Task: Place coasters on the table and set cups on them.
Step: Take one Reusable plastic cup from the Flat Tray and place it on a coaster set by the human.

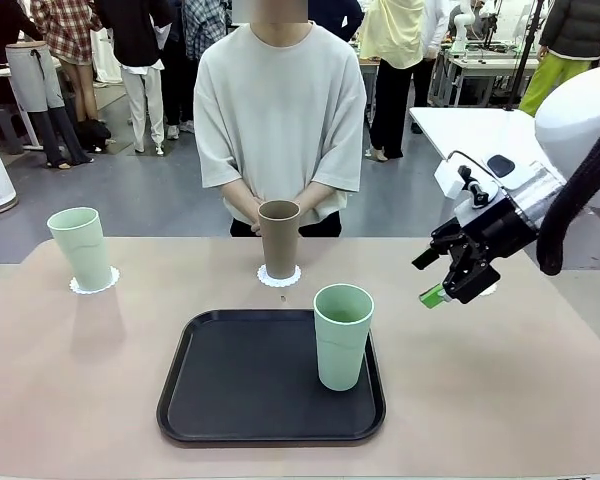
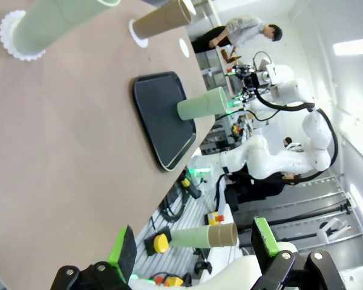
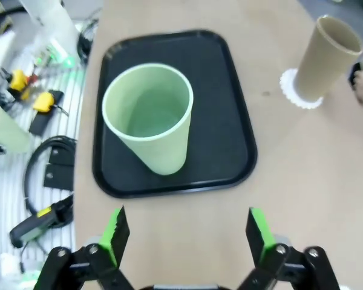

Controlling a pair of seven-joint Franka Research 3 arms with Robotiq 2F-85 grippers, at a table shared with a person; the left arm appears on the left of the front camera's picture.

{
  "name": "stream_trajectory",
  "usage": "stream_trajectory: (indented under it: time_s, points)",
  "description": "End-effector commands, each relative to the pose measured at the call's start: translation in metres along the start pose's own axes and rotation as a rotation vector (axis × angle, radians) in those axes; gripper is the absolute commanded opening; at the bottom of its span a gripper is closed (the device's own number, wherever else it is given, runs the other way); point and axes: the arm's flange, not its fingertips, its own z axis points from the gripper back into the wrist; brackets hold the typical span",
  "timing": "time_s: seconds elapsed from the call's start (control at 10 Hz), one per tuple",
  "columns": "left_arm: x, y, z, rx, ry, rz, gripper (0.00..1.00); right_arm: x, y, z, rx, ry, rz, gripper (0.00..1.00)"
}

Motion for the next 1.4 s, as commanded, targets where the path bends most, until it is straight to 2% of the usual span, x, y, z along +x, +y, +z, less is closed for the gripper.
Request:
stream_trajectory:
  time_s: [0.0,0.4,0.5,0.8,0.9,1.3]
  points:
    - [0.001,-0.002,0.002,0.0,0.0,0.0,1.0,0.004,0.003,0.007,-0.007,0.024,0.013,1.0]
    - [0.001,-0.002,0.002,0.0,0.0,0.0,1.0,0.001,0.002,0.003,-0.01,0.025,0.004,1.0]
    - [0.001,-0.002,0.002,0.0,0.0,0.0,1.0,-0.016,-0.007,-0.008,-0.026,-0.115,-0.03,1.0]
    - [0.001,-0.002,0.002,0.0,0.0,0.0,1.0,-0.044,-0.007,-0.03,-0.055,-0.263,-0.018,1.0]
    - [0.001,-0.002,0.002,0.0,0.0,0.0,1.0,-0.049,-0.005,-0.032,-0.047,-0.264,-0.012,1.0]
    - [0.001,-0.002,0.002,0.0,0.0,0.0,1.0,-0.066,-0.002,-0.053,0.119,-0.256,0.007,1.0]
